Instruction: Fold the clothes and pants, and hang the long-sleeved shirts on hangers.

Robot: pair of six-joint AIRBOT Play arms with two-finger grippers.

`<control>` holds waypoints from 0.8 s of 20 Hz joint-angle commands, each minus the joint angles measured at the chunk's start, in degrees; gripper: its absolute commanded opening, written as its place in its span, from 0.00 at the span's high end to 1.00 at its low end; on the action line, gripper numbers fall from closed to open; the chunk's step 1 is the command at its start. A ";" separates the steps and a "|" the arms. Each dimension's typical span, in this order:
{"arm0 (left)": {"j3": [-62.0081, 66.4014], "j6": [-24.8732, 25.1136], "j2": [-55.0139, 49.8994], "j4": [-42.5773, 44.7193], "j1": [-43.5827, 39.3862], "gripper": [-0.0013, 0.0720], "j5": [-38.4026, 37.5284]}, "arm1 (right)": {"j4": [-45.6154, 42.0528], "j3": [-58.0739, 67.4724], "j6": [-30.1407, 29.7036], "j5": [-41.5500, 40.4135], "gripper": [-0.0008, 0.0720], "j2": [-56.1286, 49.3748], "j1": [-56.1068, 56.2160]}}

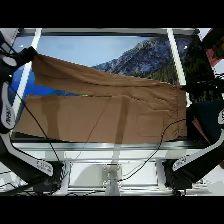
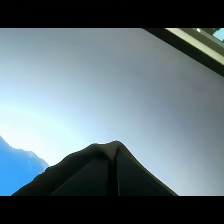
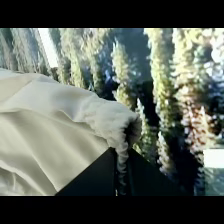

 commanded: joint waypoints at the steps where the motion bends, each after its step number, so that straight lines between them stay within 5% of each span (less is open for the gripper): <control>1: 0.02 0.02 -5.07 -1.57 -3.13 0.94 15.41 | 0.00 0.02 0.00 -1.51 0.95 -0.02 0.26; 3: 0.02 0.11 -7.04 -1.22 -4.59 0.87 22.73 | -0.02 0.02 0.00 -1.75 0.95 0.00 0.26; 4: 0.02 0.09 -7.69 -0.28 -4.92 0.55 24.92 | -0.02 0.02 0.00 -1.77 0.95 -0.02 0.26; 5: 0.02 0.11 -8.13 2.12 -4.94 0.00 25.46 | -0.02 0.02 0.00 -1.66 0.95 -0.02 0.26; 8: 0.02 0.07 -7.48 2.99 -3.30 0.02 18.10 | -0.02 0.02 0.00 -1.29 0.95 -0.02 0.26; 10: 0.02 -0.04 -6.19 2.97 -0.72 0.04 7.26 | -0.02 0.02 -0.02 -1.22 0.95 -0.02 0.26; 12: 0.02 -3.10 -4.76 2.99 3.10 0.20 -6.10 | -0.02 0.02 -0.02 -1.18 0.95 -0.02 0.26; 16: 0.02 -8.79 -4.48 2.54 12.55 0.22 -28.24 | -0.04 0.02 -0.04 -1.14 0.95 -0.02 0.26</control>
